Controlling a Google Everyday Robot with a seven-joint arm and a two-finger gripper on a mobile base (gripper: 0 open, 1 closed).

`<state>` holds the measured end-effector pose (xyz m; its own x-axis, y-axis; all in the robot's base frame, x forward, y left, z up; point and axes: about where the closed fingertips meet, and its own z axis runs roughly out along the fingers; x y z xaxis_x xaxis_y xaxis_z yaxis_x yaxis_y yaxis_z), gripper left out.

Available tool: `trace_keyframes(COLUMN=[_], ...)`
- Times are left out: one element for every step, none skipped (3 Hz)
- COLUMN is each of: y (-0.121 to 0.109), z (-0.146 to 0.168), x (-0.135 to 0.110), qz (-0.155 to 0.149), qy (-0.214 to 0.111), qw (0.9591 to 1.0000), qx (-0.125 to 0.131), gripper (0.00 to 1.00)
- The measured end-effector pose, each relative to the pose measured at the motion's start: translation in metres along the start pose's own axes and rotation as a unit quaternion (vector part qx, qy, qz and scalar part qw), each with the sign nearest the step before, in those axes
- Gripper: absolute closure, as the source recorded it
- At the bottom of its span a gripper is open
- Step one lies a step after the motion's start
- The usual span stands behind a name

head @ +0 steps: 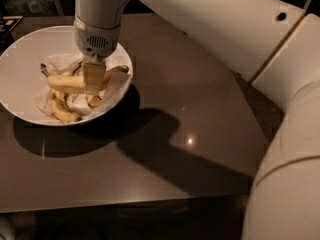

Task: Pick banana from white bowl

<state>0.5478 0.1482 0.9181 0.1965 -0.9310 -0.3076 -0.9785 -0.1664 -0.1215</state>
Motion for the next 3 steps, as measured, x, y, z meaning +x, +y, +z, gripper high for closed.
trace_keyframes(y=[0.026, 0.056, 0.086], z=[-0.026, -0.048, -0.060], x=[0.003, 0.005, 0.012], qz=[-0.007, -0.012, 0.001], qy=[-0.018, -0.022, -0.025], qw=[0.9997, 0.9994, 0.9994], qx=[0.018, 0.026, 0.025], gripper=[1.00, 1.00, 1.00])
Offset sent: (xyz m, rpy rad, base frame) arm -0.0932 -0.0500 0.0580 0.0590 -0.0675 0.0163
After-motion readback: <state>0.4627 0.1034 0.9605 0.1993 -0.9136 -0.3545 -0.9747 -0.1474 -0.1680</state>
